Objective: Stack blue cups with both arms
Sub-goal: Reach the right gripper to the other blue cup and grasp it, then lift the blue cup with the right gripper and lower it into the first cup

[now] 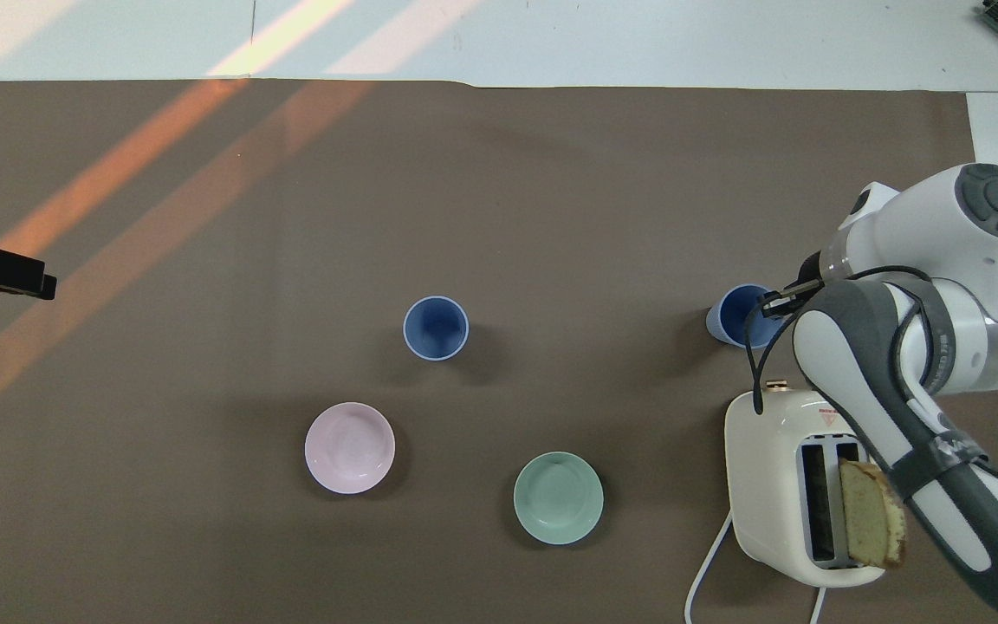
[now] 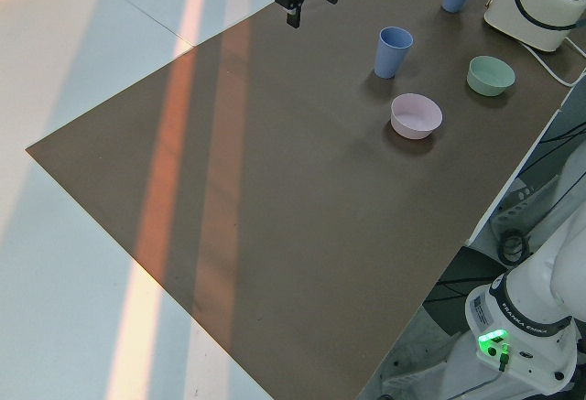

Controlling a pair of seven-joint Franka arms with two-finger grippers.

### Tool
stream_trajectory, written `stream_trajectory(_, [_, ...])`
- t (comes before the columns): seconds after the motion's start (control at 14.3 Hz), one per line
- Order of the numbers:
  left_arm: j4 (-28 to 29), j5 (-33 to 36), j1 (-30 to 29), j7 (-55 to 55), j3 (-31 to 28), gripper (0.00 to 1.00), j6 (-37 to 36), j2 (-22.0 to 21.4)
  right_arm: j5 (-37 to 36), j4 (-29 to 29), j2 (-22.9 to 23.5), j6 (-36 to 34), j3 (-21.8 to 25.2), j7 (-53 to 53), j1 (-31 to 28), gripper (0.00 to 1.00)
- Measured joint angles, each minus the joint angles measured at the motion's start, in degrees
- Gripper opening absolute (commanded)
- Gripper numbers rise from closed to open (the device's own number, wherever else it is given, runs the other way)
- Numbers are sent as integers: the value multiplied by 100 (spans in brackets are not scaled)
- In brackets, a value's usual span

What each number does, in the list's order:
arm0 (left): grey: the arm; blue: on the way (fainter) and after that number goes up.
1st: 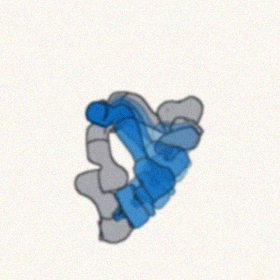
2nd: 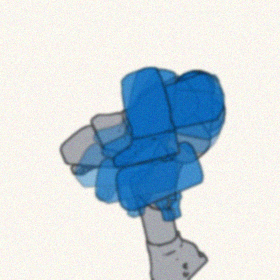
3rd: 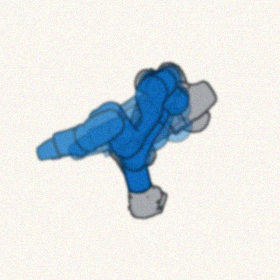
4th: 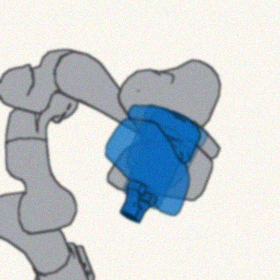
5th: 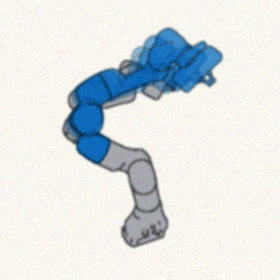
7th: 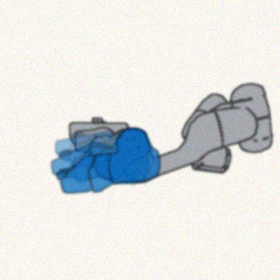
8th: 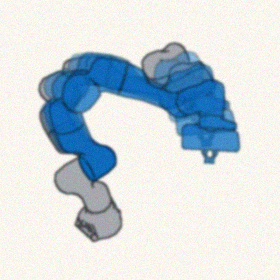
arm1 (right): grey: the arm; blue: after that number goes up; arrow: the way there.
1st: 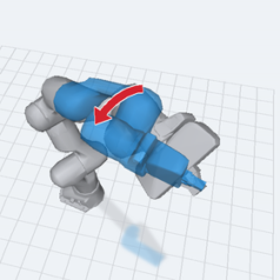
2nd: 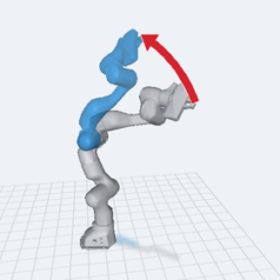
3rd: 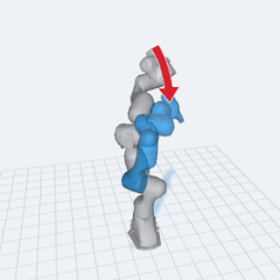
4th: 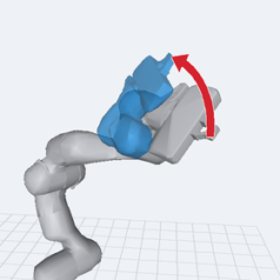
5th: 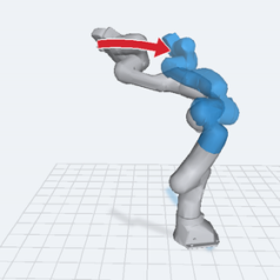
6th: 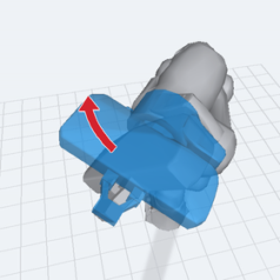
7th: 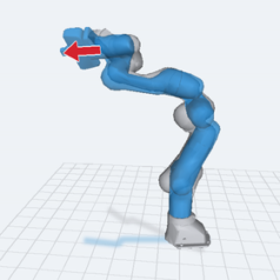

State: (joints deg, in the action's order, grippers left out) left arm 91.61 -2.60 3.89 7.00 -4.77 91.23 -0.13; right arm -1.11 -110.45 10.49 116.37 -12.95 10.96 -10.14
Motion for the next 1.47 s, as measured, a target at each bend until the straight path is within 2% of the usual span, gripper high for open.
stream_trajectory(0.42, [0, 0, 0, 0, 0, 100, 0, 0, 234, 966, -18, -917, -57, -445, 175, 0])
stream_trajectory(0.84, [0, 0, 0, 0, 0, 100, 0, 0, 645, 1736, 40, -1483, -90, -2242, 982, 0])
stream_trajectory(1.05, [0, 0, 0, 0, 0, 100, 0, 0, 647, 2250, 172, -1720, -102, -3246, 1611, 0])
stream_trajectory(1.47, [0, 0, 0, 0, 0, 100, 0, 0, 646, 2723, 362, -1702, -127, -4426, 2588, 0])
